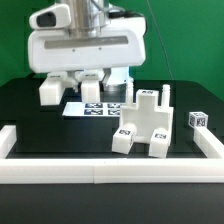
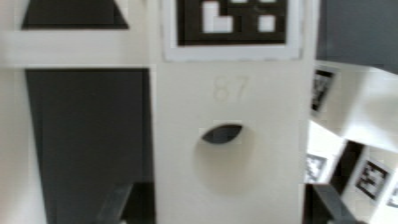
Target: Assemble chair
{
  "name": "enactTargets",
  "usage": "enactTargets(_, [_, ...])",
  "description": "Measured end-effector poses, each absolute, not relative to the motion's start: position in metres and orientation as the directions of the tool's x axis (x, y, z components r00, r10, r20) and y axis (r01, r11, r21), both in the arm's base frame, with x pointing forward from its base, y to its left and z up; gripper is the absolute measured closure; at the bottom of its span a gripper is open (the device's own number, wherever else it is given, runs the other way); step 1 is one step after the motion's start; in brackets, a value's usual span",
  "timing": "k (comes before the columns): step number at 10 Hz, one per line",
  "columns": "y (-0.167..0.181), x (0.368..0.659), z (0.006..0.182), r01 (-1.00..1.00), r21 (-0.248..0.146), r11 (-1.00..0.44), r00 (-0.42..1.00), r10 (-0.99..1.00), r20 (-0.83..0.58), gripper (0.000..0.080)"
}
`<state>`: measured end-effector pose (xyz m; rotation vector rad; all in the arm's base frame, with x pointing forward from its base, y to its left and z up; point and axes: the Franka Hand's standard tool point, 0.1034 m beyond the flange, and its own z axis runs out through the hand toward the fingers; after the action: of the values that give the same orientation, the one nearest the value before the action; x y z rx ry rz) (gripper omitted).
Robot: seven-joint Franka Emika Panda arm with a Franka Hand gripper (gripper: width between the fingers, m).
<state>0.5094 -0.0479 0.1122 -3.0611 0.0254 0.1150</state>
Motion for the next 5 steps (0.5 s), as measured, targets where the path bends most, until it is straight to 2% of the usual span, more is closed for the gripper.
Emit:
enactTargets(2, [-0.0278,0.5151,0.1270,-0.020,-0.078,-0.997,0.998,-0.015,-0.063,0.0511])
enactTargets(5, [-0.0304,0.5127,0.1218,-0.044,-0.074,-0.996,0.997,-0.038,-0.074,0.0511])
